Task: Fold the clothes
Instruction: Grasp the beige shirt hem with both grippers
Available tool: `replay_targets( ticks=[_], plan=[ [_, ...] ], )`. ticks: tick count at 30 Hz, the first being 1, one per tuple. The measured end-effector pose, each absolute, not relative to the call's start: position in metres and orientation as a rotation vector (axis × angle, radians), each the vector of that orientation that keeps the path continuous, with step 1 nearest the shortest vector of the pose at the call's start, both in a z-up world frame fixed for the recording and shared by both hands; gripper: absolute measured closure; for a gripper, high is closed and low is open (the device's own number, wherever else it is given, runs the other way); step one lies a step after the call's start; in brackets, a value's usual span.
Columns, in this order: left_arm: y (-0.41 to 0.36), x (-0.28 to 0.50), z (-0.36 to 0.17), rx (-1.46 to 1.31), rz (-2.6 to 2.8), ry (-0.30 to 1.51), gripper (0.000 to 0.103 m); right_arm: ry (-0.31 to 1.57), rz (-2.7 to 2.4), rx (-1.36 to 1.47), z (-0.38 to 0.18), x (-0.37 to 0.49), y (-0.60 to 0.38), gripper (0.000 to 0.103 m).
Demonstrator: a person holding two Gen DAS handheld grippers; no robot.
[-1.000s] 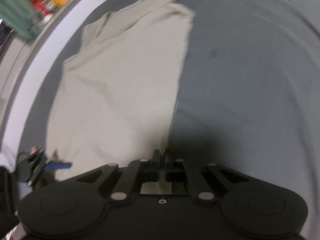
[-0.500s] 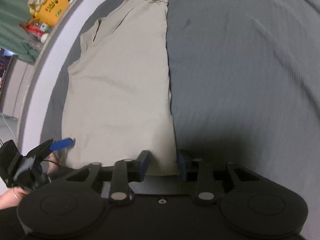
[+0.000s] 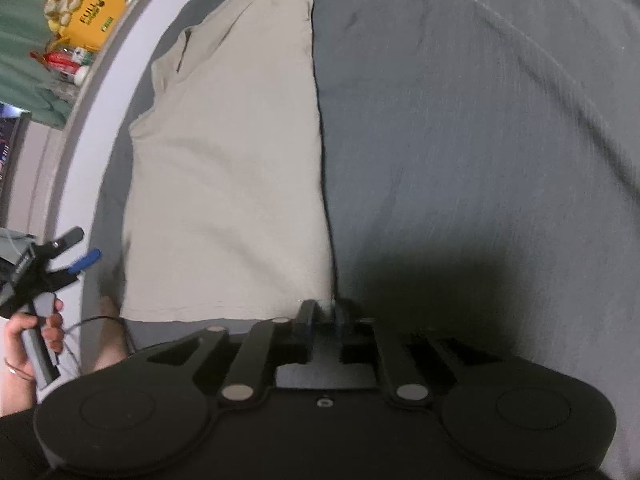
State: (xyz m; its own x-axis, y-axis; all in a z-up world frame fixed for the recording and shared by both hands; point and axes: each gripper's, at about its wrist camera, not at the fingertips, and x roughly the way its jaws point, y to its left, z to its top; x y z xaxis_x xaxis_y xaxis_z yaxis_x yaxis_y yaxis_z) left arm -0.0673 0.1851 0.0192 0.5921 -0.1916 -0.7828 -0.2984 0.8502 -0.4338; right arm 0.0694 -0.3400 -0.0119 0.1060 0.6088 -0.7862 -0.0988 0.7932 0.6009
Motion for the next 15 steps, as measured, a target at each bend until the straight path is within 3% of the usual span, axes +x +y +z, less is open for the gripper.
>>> replay_targets(
  ticks=[9, 11, 12, 13, 15],
  plan=[
    [0.193, -0.06, 0.0, -0.43, -0.153, 1.211, 0.003, 1.382, 0.555, 0.576, -0.021, 0.069, -0.355, 0.085],
    [0.19, -0.061, -0.011, -0.454, -0.188, 1.244, 0.024, 1.381, 0.561, 0.59, -0.022, 0.07, -0.356, 0.083],
    [0.187, -0.063, -0.016, -0.441, -0.191, 1.26, 0.044, 1.38, 0.564, 0.593, -0.022, 0.07, -0.356, 0.081],
    [0.184, -0.064, -0.021, -0.428, -0.194, 1.275, 0.052, 1.379, 0.566, 0.593, -0.021, 0.07, -0.356, 0.08],
    [0.178, -0.066, -0.031, -0.403, -0.2, 1.306, 0.053, 1.376, 0.571, 0.586, -0.021, 0.07, -0.356, 0.08]
  ],
)
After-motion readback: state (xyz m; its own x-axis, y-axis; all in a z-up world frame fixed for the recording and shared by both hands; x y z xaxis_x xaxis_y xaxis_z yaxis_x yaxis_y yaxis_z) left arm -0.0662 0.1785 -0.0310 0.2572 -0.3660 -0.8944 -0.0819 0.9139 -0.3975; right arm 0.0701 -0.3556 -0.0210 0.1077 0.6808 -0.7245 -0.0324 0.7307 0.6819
